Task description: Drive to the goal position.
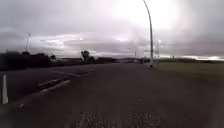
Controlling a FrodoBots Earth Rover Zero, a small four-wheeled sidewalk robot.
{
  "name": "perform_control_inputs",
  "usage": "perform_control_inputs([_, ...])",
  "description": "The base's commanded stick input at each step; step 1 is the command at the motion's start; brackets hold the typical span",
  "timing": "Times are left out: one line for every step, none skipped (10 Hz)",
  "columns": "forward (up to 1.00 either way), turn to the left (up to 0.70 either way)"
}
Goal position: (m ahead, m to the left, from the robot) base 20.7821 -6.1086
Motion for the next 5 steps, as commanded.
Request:
perform_control_inputs([1.00, 0.00])
perform_control_inputs([1.00, 0.00])
perform_control_inputs([1.00, 0.00])
perform_control_inputs([1.00, 0.00])
perform_control_inputs([1.00, 0.00])
